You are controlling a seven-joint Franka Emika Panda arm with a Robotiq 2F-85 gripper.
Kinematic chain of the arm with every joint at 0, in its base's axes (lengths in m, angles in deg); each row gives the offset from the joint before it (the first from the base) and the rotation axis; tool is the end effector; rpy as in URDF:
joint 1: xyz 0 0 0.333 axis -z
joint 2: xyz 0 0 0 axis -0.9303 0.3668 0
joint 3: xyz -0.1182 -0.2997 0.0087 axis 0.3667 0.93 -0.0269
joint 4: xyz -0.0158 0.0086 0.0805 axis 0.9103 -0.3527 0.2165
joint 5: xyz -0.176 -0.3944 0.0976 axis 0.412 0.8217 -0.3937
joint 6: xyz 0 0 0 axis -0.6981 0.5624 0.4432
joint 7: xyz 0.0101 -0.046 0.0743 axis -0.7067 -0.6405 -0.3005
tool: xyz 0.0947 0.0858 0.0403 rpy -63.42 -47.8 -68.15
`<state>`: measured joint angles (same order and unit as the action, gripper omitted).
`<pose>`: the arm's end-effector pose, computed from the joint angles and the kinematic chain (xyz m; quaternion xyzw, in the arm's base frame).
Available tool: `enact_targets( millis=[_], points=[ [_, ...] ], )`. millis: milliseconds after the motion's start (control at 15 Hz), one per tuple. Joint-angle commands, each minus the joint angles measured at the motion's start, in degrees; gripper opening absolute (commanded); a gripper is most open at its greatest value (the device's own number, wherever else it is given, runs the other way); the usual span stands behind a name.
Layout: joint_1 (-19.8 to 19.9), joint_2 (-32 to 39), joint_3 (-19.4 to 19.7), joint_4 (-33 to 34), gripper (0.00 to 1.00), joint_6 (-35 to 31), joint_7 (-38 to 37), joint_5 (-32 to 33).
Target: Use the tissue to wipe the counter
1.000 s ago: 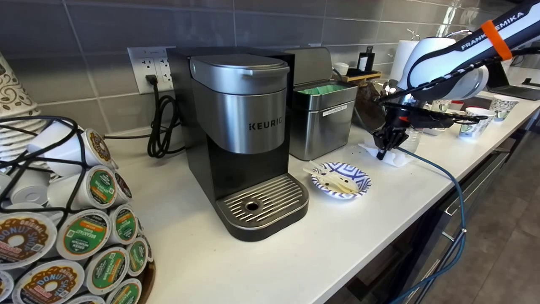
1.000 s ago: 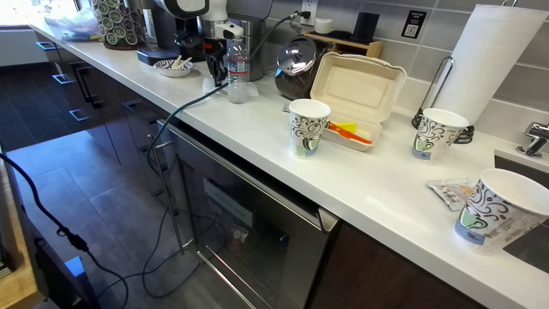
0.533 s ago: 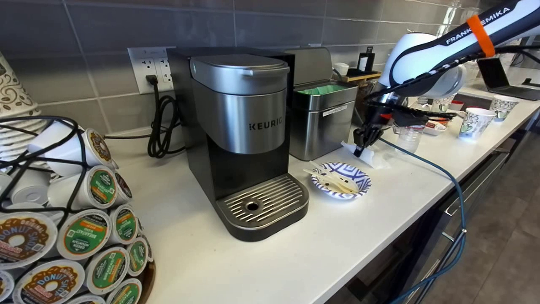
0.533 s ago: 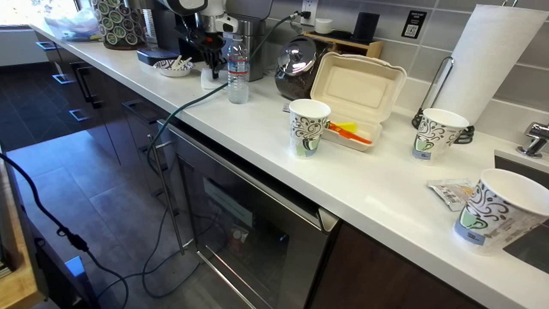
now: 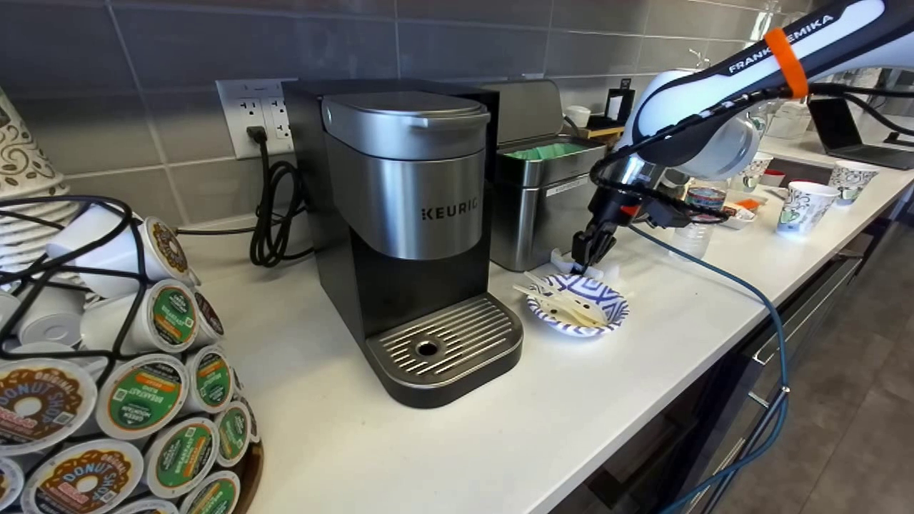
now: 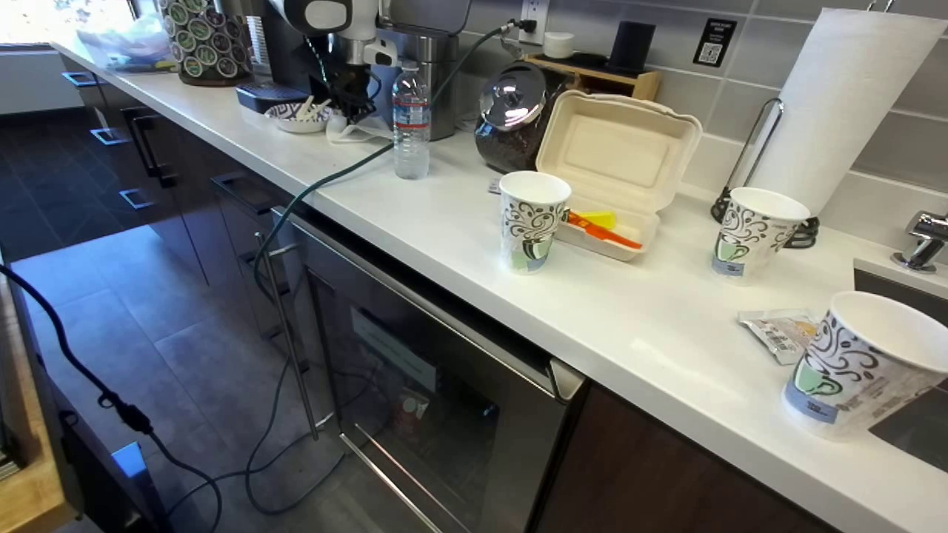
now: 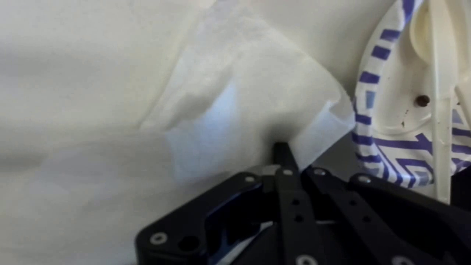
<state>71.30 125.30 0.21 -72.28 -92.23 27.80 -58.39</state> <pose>0.7367 0.1151 0.2039 -0.9799 -0.1013 -0.0688 0.1573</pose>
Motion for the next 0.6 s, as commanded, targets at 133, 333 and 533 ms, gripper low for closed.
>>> enact_targets(
  millis=[133, 333, 533],
  points=[
    [1.3, -2.1, 2.3, -5.3, 0.0, -2.3, -3.5, -2.0],
    [1.0, -4.4, 5.4, -8.5, 0.0, -4.0, -8.7, -1.2],
    [0.7, -5.9, 7.8, -10.8, 0.0, -3.0, -13.1, -0.8]
  ],
)
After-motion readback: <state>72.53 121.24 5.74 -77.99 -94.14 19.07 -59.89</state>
